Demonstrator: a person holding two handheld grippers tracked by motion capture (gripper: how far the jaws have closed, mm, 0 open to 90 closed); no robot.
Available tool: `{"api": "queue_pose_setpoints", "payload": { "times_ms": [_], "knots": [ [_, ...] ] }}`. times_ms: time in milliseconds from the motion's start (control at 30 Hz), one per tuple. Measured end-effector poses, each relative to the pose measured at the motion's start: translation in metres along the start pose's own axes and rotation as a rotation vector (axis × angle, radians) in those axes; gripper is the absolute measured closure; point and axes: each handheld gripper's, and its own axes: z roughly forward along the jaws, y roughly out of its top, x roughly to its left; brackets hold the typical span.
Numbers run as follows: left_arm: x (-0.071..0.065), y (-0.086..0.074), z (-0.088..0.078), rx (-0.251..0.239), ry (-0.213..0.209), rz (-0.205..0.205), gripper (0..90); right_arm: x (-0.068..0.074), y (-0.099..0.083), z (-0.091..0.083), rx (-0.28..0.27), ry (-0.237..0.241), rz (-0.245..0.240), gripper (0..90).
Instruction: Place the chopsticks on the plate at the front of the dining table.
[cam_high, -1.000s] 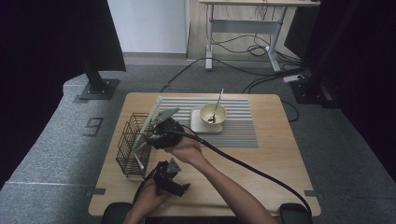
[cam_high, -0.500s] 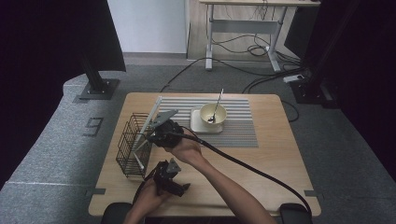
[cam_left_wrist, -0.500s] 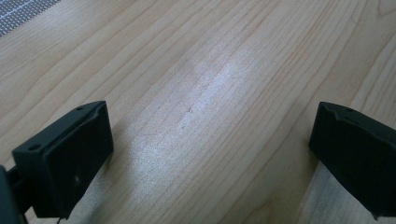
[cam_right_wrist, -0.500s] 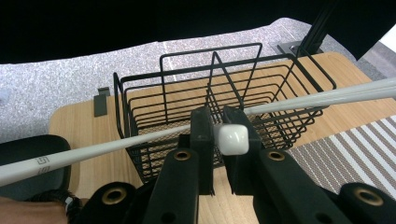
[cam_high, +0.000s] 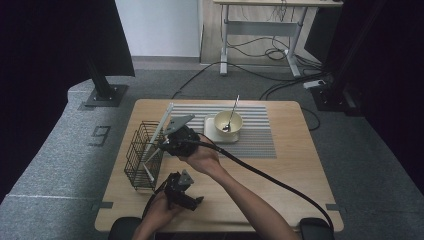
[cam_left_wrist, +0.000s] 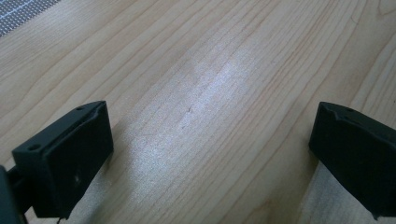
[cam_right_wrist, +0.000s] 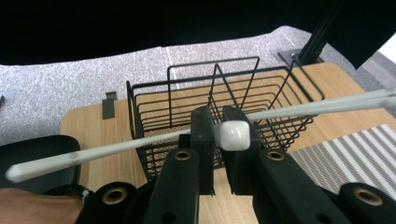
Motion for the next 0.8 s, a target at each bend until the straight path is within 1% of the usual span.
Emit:
{"api": "queue_pose_setpoints", "payload": {
  "times_ms": [333,700,733,800],
  "knots": [
    [0.000,0.000,0.000,0.002,0.001,0.000,0.0,0.000,0.010,-0.027,-0.046,-0.005,-0.009,82.6],
    [0.000,0.000,0.000,0.000,0.001,-0.001,0.0,-0.001,0.018,-0.052,-0.078,-0.022,-0.009,82.6],
    [0.000,0.000,0.000,0.000,0.001,-0.001,0.0,-0.001,0.018,-0.052,-0.078,-0.022,-0.009,82.6],
    [0.000,0.000,0.000,0.000,0.001,-0.001,0.0,-0.001,0.020,-0.059,-0.085,-0.029,-0.012,82.6]
  ]
}}
